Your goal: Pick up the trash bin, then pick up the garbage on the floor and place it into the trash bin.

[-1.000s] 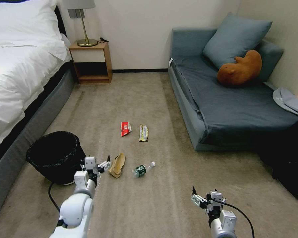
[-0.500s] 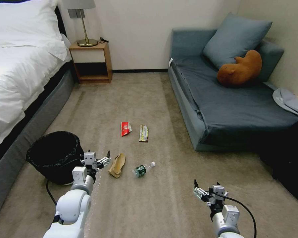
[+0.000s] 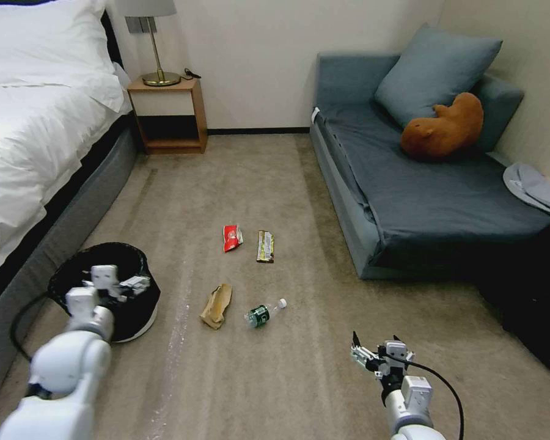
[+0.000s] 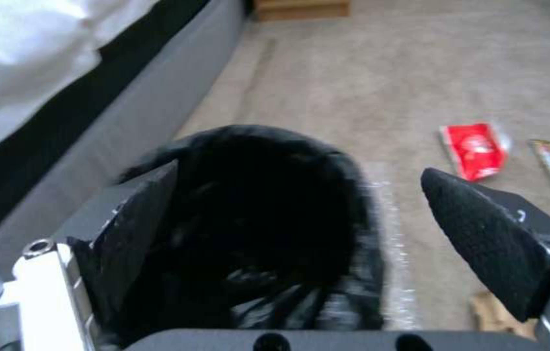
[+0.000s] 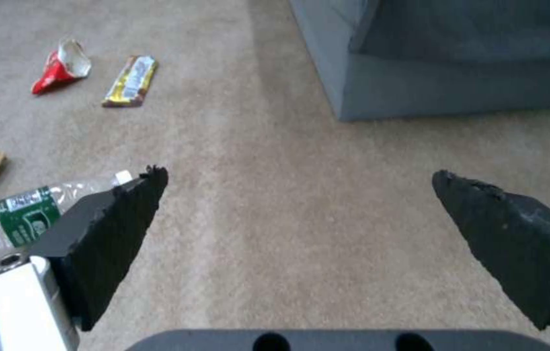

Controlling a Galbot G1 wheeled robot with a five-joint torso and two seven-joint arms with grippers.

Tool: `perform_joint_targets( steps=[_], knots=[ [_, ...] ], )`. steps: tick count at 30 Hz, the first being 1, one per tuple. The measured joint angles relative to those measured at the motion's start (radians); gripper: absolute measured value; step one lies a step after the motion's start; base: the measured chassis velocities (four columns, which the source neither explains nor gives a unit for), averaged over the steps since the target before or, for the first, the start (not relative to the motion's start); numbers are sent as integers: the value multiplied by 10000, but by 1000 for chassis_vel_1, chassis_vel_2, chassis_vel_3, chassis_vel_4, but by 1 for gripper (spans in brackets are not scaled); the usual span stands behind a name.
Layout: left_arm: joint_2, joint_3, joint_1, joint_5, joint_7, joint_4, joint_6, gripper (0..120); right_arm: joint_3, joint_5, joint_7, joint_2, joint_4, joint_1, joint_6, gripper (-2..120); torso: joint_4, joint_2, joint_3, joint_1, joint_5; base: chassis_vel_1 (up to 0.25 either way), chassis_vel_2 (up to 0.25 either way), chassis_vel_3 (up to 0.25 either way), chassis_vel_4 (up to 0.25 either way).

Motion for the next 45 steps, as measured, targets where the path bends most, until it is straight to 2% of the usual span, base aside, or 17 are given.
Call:
perform_joint_targets(
  steps=[1,3,4,6,7,9,10,12,16,20,22,28,35,38,40,45],
  knots=[
    [0,0,0,0,0,0,0,100,0,0,0,0,0,0,0,100,0,0,0,0,0,0,0,0,0],
    [396,-419,-117,-508,-318,172,524,100,-71,16,5,-3,-120,191,0,100,0,0,0,0,1,0,0,0,0],
    [396,-419,-117,-508,-318,172,524,100,-71,16,5,-3,-120,191,0,100,0,0,0,0,1,0,0,0,0],
    [698,-651,-353,-726,-499,666,710,100,-112,70,5,-4,-163,319,-10,100,1,-1,0,0,0,0,0,0,0],
    [698,-651,-353,-726,-499,666,710,100,-112,70,5,-4,-163,319,-10,100,1,-1,0,0,0,0,0,0,0],
    [1032,-837,-659,-970,-691,1307,894,100,-175,139,4,-6,-188,414,-29,100,0,0,0,0,0,0,0,0,0],
    [1032,-837,-659,-970,-691,1307,894,100,-175,139,4,-6,-188,414,-29,100,0,0,0,0,0,0,0,0,0],
    [1321,-936,-868,-1285,-863,1810,1085,100,-243,163,2,-6,-234,483,-35,100,1,0,0,0,-1,0,0,0,0],
    [1641,-1015,-1039,-1584,-1051,2236,1330,100,-309,187,0,-6,-325,566,-35,100,1,1,0,0,0,0,0,0,0],
    [1756,-970,-1185,-1756,-1206,2463,1424,100,-330,203,0,-6,-366,591,-18,100,2,1,0,0,1,0,0,0,0],
    [1963,-671,-1502,-1777,-1281,2973,1480,100,-358,249,0,-6,-402,606,19,100,1,1,0,0,0,0,0,0,0],
    [2202,-226,-2103,-1745,-1311,3785,1621,100,-391,260,-4,-40,-401,600,47,100,0,1,0,0,0,0,0,0,0],
    [2135,-1,-2384,-1351,-1116,4446,1547,100,-401,256,-5,-32,-358,548,71,100,0,1,0,0,2,0,0,0,0],
    [1924,91,-2399,-1015,-911,4710,1441,100,-466,202,-6,-18,-357,490,111,100,1,2,0,0,1,0,0,0,0],
    [1645,181,-2456,-712,-658,5024,1205,100,-534,127,-7,-14,-357,449,138,100,1,1,0,0,2,0,0,0,0],
    [1394,323,-2637,-375,-377,5654,923,100,-575,23,-3,-12,-340,353,157,100,1,1,0,0,1,0,0,0,0]
  ],
)
